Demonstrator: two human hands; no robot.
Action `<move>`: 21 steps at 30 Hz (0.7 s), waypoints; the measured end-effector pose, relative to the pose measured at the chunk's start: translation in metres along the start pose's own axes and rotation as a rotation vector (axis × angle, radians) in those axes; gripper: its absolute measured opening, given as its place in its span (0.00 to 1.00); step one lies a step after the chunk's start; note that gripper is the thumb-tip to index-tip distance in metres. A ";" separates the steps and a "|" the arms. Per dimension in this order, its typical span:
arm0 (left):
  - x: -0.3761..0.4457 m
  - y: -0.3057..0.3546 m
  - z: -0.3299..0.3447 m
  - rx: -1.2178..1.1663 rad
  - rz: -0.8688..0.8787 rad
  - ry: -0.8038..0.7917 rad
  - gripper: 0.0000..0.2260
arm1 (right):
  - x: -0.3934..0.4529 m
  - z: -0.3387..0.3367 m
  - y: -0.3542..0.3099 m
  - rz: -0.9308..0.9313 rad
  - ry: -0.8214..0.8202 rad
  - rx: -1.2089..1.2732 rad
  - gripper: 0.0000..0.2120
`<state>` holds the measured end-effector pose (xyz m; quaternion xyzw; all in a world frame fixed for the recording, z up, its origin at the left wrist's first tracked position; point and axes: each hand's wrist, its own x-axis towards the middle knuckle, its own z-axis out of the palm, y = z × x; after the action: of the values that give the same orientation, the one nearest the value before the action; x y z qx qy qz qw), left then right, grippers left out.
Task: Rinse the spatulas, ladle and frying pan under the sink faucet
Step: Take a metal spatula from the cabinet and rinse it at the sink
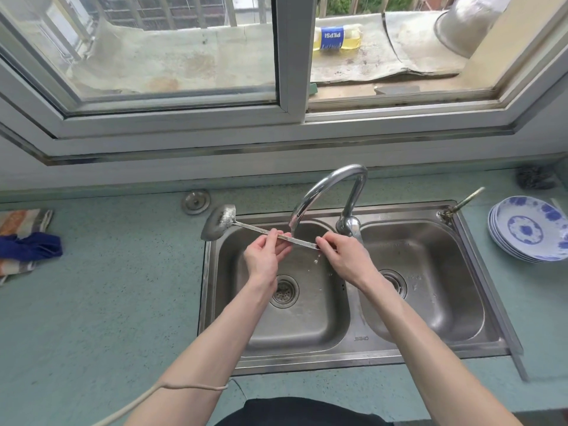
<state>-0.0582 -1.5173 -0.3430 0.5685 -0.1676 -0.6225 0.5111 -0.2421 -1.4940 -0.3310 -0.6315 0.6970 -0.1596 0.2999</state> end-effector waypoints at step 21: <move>0.008 0.013 0.021 -0.087 0.004 -0.028 0.06 | -0.017 0.006 -0.011 0.001 0.109 -0.353 0.17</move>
<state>-0.0700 -1.5372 -0.3305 0.5366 -0.1485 -0.6361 0.5342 -0.2292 -1.4776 -0.3254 -0.6642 0.7299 -0.0688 0.1463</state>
